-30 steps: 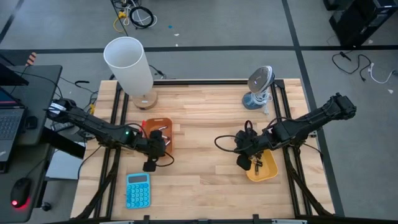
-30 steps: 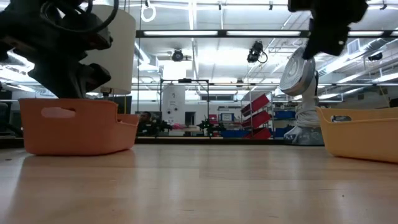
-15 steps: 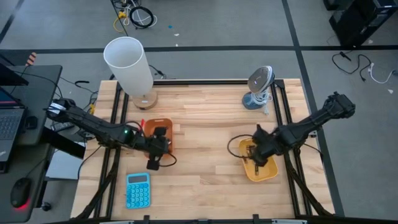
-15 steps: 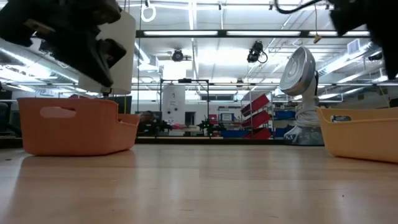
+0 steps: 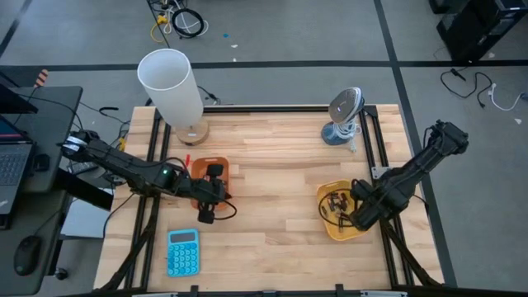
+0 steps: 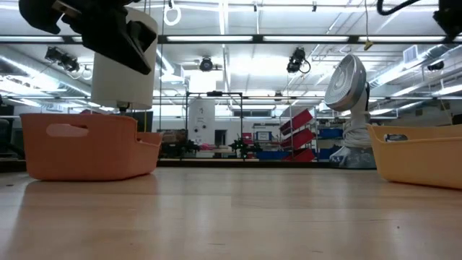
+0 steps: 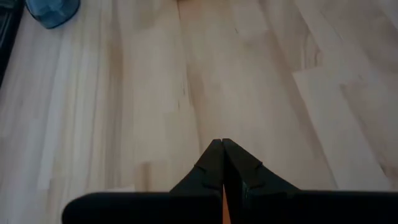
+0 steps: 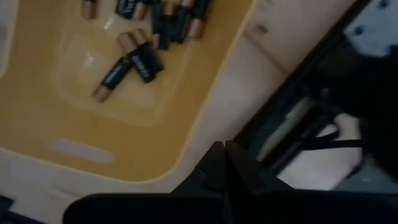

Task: Sort batteries
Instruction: Move the yellow bin to the right of the orange bin

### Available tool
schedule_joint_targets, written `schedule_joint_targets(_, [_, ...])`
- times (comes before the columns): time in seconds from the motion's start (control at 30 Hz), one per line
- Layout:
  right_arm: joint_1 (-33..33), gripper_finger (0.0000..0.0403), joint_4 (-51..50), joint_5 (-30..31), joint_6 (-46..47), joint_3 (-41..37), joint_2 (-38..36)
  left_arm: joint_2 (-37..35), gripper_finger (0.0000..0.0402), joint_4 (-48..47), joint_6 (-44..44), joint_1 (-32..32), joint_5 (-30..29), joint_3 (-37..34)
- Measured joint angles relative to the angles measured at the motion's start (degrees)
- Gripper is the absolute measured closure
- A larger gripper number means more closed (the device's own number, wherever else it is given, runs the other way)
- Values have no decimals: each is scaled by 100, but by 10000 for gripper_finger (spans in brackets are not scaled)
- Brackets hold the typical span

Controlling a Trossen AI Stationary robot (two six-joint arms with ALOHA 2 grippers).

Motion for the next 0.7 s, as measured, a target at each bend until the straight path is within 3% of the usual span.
schedule_joint_targets(0.43, [1095, 403, 1952, -430, 1376, -1115, 4, 0, 401, -134, -111, -348, -271, 0])
schedule_joint_targets(0.7, [1284, 403, 3500, 416, 1637, -1481, 4, 0, 401, -120, -118, -526, -399, 0])
